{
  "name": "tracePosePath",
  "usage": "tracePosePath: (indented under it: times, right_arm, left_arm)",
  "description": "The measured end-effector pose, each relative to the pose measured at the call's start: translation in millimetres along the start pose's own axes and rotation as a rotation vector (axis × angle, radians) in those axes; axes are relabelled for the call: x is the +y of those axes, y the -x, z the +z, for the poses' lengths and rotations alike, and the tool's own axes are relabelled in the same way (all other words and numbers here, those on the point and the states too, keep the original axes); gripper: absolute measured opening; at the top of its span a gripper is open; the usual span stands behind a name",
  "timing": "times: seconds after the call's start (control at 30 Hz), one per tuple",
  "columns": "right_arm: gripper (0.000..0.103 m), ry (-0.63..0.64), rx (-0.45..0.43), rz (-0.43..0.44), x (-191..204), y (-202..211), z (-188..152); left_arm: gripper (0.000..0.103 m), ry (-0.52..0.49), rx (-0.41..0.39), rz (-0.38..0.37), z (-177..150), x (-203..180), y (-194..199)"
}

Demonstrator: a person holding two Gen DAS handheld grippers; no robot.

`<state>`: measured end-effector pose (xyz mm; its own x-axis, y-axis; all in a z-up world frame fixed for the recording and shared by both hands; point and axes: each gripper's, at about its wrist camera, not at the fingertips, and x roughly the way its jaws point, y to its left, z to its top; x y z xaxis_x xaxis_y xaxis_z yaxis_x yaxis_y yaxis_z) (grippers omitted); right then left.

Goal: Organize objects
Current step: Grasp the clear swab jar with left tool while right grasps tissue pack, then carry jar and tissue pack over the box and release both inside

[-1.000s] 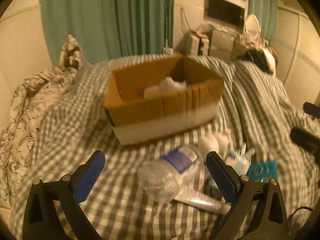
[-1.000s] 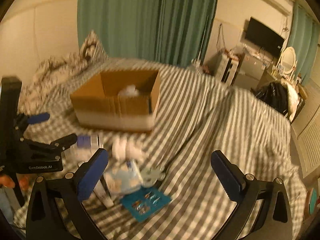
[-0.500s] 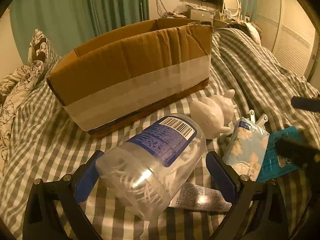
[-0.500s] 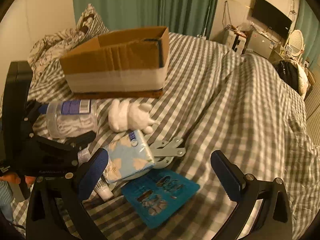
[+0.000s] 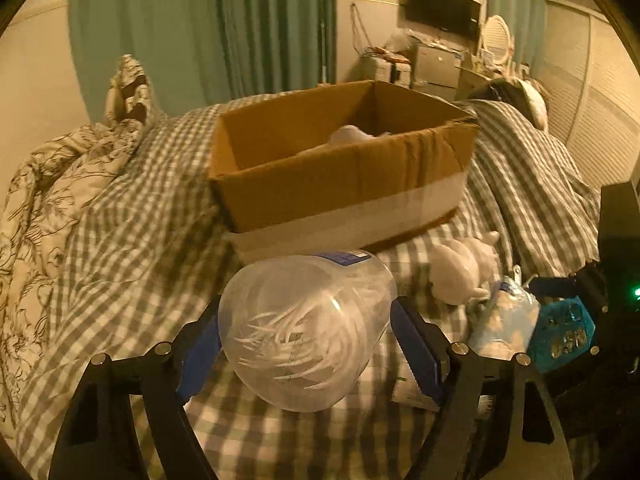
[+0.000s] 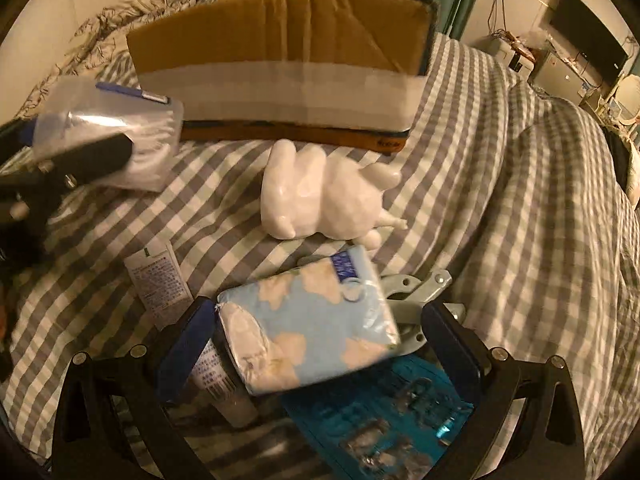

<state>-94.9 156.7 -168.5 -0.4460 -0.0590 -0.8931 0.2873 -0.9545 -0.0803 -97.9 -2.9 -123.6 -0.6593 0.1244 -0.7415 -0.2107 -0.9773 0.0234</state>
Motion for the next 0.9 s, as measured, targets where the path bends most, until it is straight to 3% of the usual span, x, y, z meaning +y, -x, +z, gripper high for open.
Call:
tracePosePath:
  times: [0.23,0.6,0.9]
  right_arm:
    - [0.080,0.036,-0.007,-0.052,8,2,-5]
    - [0.079,0.002,-0.141,-0.058,5,57,-8]
    - [0.079,0.010,-0.340,-0.058,-5,143,41]
  left_arm:
    - [0.079,0.019,-0.013,0.003,0,7,10]
    - [0.074,0.045,-0.069,0.013,5,13,45]
    - [0.074,0.027,-0.187,0.027,49,4,77]
